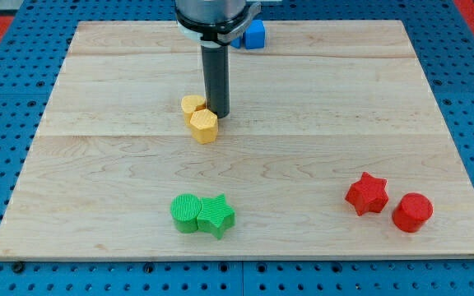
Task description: Move yellow heart towards blue triangle
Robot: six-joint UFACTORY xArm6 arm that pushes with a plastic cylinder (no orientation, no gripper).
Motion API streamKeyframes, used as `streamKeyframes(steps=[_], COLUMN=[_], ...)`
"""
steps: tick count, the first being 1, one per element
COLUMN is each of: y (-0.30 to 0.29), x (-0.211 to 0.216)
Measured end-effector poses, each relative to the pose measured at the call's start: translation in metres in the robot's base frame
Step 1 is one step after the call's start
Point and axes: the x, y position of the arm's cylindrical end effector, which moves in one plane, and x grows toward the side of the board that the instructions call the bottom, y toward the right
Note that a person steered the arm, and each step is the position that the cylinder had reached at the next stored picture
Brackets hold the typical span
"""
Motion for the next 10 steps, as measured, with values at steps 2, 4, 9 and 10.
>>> streamKeyframes(steps=[2, 4, 9, 10], y=[-0.014, -0.057, -0.047, -0.065], x=[0.013, -0.036, -0.149, -0.15])
